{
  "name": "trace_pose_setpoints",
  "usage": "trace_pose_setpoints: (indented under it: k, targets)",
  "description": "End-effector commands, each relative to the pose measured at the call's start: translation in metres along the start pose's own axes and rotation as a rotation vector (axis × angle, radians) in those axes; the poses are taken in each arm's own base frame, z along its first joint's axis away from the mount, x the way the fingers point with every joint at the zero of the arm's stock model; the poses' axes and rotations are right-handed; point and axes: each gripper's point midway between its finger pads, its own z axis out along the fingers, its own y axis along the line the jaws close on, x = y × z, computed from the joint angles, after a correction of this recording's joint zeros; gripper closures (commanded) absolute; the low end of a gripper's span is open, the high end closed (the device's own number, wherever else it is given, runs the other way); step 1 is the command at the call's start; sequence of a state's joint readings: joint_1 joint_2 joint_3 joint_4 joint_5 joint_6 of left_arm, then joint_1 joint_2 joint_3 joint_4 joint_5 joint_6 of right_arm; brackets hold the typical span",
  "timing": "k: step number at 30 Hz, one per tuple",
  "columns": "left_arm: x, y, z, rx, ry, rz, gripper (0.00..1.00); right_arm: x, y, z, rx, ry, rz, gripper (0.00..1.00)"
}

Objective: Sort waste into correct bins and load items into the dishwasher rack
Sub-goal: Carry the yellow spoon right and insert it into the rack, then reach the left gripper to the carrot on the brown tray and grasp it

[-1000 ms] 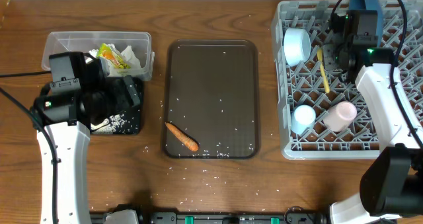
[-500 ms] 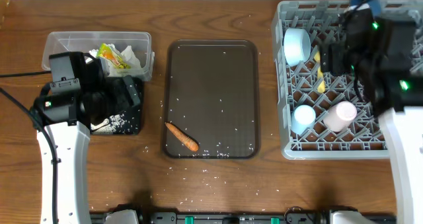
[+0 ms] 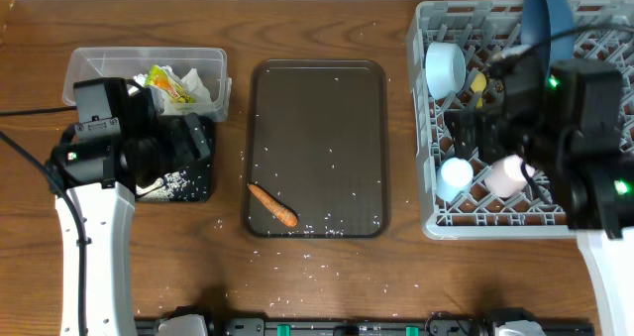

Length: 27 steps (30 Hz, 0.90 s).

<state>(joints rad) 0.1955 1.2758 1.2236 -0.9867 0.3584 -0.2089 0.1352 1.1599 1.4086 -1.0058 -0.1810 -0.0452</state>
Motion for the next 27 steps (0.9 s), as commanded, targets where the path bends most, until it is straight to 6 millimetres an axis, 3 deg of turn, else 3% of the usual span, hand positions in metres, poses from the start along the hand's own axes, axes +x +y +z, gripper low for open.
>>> trace_pose_setpoints:
  k: [1, 4, 6, 12, 27]
  targets:
    - [-0.002, 0.003, 0.0, -0.013, -0.005, 0.001, 0.06, -0.002, 0.007, -0.021, -0.011, -0.048, 0.032, 0.01]
    - [-0.002, 0.003, 0.0, -0.013, -0.005, 0.001, 0.07, 0.002, 0.013, -0.031, -0.032, -0.054, 0.041, 0.01]
    - [-0.002, 0.003, 0.0, -0.013, -0.005, 0.001, 0.07, 0.018, 0.011, -0.036, -0.013, -0.001, 0.045, 0.01]
    - [-0.002, 0.003, 0.0, -0.013, -0.005, 0.001, 0.07, 0.046, -0.009, -0.045, 0.118, 0.092, 0.053, 0.01]
    - [-0.002, 0.003, 0.0, -0.013, -0.004, 0.001, 0.07, 0.05, -0.013, -0.043, 0.139, 0.116, 0.054, 0.01]
